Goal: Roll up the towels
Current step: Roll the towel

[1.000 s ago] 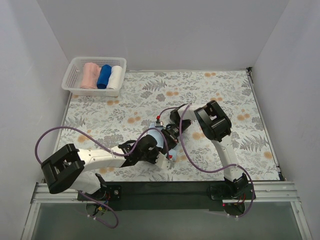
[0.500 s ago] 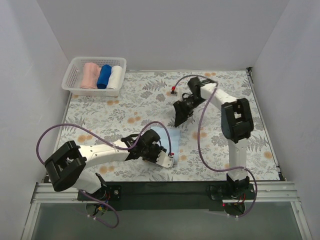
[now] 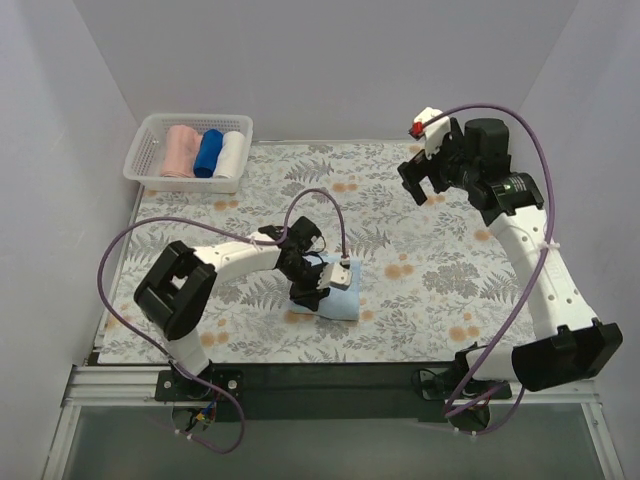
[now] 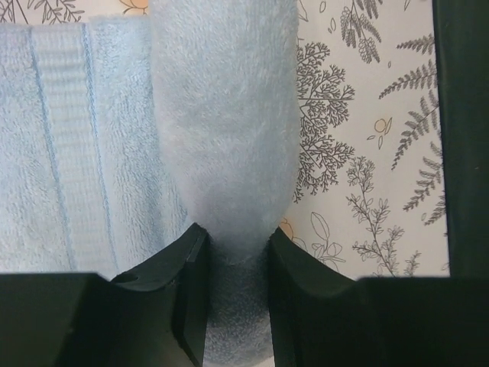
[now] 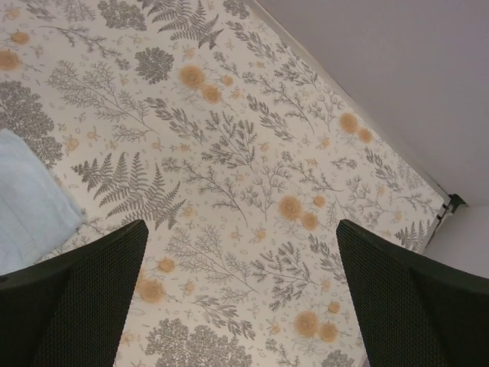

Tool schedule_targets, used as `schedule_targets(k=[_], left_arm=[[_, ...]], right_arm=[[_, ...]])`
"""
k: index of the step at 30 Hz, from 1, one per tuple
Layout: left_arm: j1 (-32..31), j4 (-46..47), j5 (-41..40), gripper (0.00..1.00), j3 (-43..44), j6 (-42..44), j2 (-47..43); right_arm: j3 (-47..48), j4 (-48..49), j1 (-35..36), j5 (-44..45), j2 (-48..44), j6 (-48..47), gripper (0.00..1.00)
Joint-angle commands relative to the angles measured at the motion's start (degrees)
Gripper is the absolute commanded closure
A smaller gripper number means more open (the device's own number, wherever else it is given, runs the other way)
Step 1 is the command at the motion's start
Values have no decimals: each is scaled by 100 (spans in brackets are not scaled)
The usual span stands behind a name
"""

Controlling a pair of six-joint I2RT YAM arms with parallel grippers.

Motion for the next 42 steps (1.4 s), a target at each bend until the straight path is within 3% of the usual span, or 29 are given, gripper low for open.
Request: schedule_targets(k=[1,4,7,12,13,20,23,25,30,34,42], left_arm=[[261,-1174,187,90,67,95,1023],[358,-1508,197,88,445,297,1498],[446,-1772,180,85,839,412,1972],[622,-2168,355,83,1350,465,2684],[648,-2221,364,82,1412,482,2781],[912,-2581,443,78,1773,658,3371],[974,-2739,522,77,1930,772,3468],[1009,-2766,505,76,1984,799,3547],[1079,-2748,505,76,2071,843,3678],[1114,-2775,619,76,2168,834,3740],[1298,-2801,716,73,2265,799,3784]], right_arm=[[-165,-196,-26,-90,-265,-600,1],[-261,-1146,236,-727,-485,-988,1],[-787,-1712,816,-782,-599,-1095,5],[-1684,-1757,1388,-1088,-776,-1147,9],[-1789,-1748,1467,-1054,-732,-1190,1],[-2027,-1047,2592,-983,23,-857,1],[-2378,-273,3259,-317,208,-707,1],[-2581,307,3717,244,252,-681,6],[-2968,1107,4411,546,498,-813,14],[-3170,1459,4667,634,850,-857,31],[-3557,2021,4957,713,1255,-796,49]])
